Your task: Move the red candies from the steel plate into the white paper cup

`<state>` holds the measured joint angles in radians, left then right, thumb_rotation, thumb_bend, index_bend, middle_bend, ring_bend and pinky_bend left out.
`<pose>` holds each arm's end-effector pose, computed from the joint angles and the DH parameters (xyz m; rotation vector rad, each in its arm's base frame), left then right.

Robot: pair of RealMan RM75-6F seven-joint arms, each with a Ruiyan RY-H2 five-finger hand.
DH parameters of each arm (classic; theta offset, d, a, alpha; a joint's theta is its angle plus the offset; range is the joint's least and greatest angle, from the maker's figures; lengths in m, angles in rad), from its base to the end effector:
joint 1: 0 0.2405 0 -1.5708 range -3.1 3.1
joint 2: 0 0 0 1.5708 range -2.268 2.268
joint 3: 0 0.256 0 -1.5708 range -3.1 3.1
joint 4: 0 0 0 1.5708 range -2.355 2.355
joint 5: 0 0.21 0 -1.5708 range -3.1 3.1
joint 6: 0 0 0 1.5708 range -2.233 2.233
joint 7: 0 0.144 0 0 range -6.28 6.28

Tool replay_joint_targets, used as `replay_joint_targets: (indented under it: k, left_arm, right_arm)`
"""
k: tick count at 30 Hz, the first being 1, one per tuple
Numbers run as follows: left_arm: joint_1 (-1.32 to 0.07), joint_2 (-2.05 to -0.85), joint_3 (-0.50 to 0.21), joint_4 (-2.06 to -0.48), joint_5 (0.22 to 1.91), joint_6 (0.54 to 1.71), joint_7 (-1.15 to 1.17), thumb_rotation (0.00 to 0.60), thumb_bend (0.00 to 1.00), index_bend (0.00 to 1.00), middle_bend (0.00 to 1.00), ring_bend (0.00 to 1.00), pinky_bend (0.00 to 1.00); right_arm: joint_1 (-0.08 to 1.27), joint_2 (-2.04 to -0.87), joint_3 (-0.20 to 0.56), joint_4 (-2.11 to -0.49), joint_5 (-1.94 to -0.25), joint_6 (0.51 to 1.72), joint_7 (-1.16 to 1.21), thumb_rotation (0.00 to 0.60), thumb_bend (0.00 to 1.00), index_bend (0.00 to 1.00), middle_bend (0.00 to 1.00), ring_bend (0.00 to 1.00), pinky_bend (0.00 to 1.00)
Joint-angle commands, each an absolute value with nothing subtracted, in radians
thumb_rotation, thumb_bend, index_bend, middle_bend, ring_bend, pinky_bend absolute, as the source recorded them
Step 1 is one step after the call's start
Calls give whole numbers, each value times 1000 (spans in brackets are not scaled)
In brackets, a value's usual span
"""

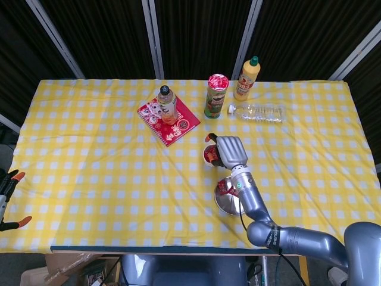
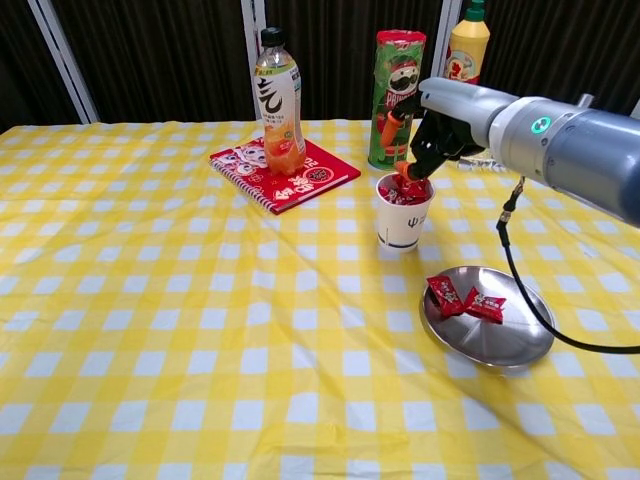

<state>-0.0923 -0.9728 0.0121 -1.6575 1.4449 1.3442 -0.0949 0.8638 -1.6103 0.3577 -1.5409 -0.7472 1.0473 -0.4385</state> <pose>-0.3324 0.1676 0.1805 -1.4208 -1.0652 -0.7460 -0.0904 -0.3785 -0.0052 1.5968 -1.1808 1.0526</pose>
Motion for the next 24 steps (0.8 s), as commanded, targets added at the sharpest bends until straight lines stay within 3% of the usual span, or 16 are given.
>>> replay_joint_targets:
  k: [1, 13, 24]
  left_arm:
    - [-92, -974, 12, -1658, 1447, 1347, -94, 600, 19, 0, 0, 0, 0]
    - [-89, -979, 12, -1659, 1454, 1357, -77, 600, 19, 0, 0, 0, 0]
    - [-90, -979, 12, -1659, 1457, 1359, -75, 600, 19, 0, 0, 0, 0]
  right_arm:
    - [822, -1559, 333, -1627, -790, 1097, -435, 600, 471, 359, 824, 855, 972]
    - [691, -1500, 146, -1742, -925, 1168, -432, 600, 399, 370, 823, 854, 972]
    - [637, -1540, 83, -1704, -930, 1160, -421, 600, 375, 373, 823, 855, 972]
